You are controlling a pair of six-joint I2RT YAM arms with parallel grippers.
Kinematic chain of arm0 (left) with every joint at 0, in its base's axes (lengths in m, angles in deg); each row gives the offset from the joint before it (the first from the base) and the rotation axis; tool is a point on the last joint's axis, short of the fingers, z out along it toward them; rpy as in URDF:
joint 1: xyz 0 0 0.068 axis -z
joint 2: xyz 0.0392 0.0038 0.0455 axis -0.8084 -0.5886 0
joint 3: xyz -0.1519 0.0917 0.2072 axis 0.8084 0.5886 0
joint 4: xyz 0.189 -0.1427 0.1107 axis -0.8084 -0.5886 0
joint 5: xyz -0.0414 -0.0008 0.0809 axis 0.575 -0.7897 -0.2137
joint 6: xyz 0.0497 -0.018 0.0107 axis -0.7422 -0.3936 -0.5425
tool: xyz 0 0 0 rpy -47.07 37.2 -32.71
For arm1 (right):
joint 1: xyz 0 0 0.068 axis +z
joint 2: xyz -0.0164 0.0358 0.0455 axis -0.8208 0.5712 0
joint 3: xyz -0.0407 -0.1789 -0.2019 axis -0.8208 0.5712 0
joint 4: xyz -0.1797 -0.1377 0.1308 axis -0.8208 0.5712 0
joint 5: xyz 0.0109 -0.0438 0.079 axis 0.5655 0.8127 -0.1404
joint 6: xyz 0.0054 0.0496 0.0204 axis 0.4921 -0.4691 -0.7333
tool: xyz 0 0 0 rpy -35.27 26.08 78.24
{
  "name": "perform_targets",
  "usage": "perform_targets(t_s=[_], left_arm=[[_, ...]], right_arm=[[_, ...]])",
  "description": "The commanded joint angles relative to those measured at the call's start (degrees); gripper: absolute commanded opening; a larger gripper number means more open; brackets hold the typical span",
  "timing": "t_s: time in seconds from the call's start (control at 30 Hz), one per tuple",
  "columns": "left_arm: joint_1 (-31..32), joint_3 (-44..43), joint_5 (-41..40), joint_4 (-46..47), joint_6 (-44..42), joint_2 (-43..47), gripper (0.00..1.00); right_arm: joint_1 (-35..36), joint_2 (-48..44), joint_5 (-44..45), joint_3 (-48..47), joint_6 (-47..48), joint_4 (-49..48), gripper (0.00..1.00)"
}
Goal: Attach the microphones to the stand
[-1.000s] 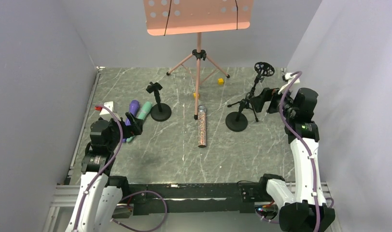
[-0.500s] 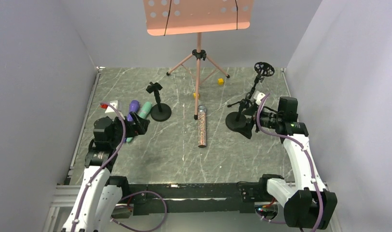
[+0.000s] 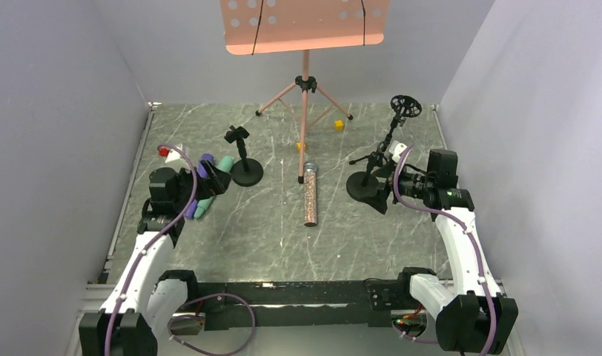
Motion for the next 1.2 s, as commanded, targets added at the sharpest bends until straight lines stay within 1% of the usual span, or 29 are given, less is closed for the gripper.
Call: perform_targets(t_s=[0.0, 0.23, 0.47, 0.5, 0.63, 0.73, 0.9, 1.0, 1.03, 1.17], left_arm=[[-4.0, -1.4, 6.6, 9.4, 3.8, -4.1, 0.99], [-6.4, -3.6, 13.6, 15.0, 5.3, -11.1, 0.99], [-6.9, -6.1, 15.1, 18.6, 3.8, -17.4, 0.99], [-6.9, -6.5, 15.8, 19.8, 3.8, -18.5, 0.97], [-6.2, -6.8, 19.7, 28.5, 5.3, -23.7, 0.99], [-3.8, -6.7, 18.2, 33.1, 4.0, -26.6, 0.98], [1.1, -6.3, 10.5, 40.6, -1.4, -30.6, 0.97], [2.5, -6.3, 5.8, 45.8, -2.2, -34.1, 0.93], [2.7, -6.4, 5.0, 47.5, -2.0, -35.5, 0.92], [3.4, -6.9, 3.7, 54.4, -0.3, -41.3, 0.83]], right_arm=[[-0.2, -0.5, 0.4, -1.7, -0.5, -1.6, 1.00], [-0.1, -0.8, 1.2, -1.8, -0.7, -1.7, 1.00], [-0.2, -0.6, 0.7, -2.1, -0.8, -1.1, 1.00], [-0.1, -0.7, 0.7, -2.1, -0.8, -1.2, 1.00], [-0.1, -0.8, 0.8, -2.2, -0.8, -0.9, 1.00], [-0.1, -0.9, 0.8, -2.2, -0.7, -0.9, 1.00], [-0.1, -0.8, 1.0, -2.2, -0.7, -1.0, 1.00], [-0.1, -0.7, 1.1, -2.1, -0.7, -1.1, 1.00], [-0.2, -0.8, 1.3, -2.1, -0.8, -1.2, 1.00], [-0.1, -0.7, 2.0, -2.0, -0.9, -1.5, 1.00]])
